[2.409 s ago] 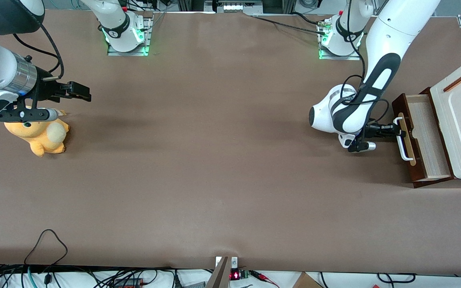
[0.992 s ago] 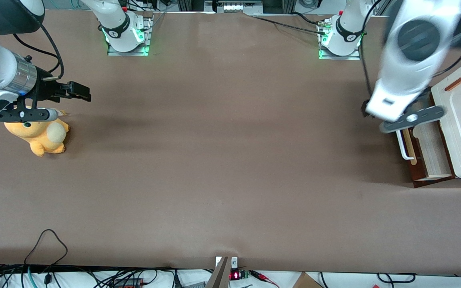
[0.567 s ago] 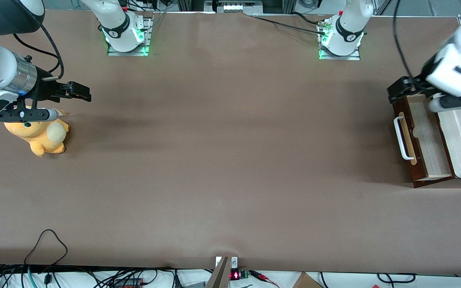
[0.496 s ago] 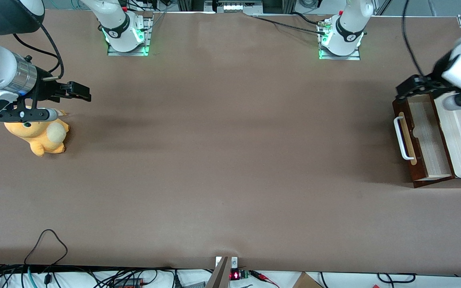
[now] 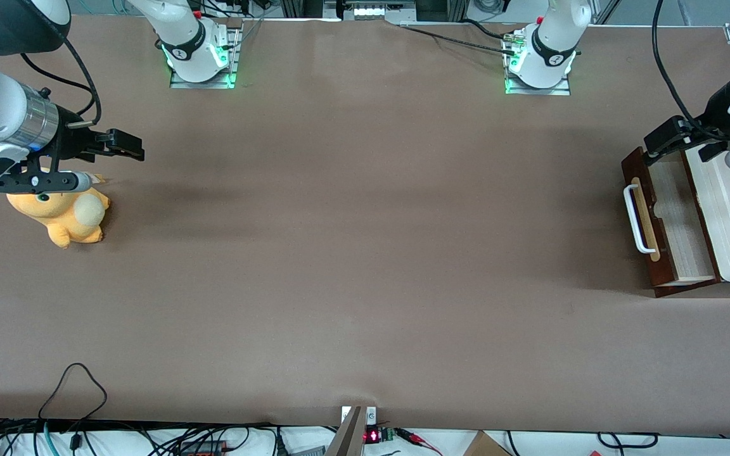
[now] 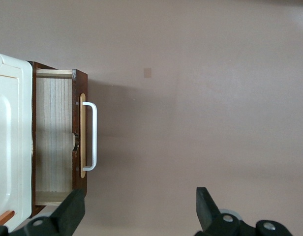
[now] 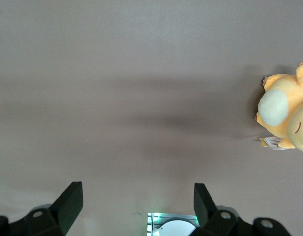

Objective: Open lower drawer with left arm only

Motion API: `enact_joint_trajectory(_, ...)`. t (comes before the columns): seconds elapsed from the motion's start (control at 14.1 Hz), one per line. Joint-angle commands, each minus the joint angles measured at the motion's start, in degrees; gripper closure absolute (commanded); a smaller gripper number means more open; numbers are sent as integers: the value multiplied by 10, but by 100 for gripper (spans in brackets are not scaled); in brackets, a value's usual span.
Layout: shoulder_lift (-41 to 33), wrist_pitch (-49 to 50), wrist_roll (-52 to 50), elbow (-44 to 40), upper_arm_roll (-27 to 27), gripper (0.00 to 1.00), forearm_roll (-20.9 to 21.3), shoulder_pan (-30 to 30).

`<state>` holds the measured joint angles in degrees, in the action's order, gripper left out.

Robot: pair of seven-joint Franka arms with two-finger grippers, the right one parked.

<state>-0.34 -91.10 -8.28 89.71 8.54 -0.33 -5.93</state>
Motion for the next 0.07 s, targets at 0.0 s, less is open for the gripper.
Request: enact_joint_trajectory(0.0,-17,-9,18,17,2,0,-10,-6)
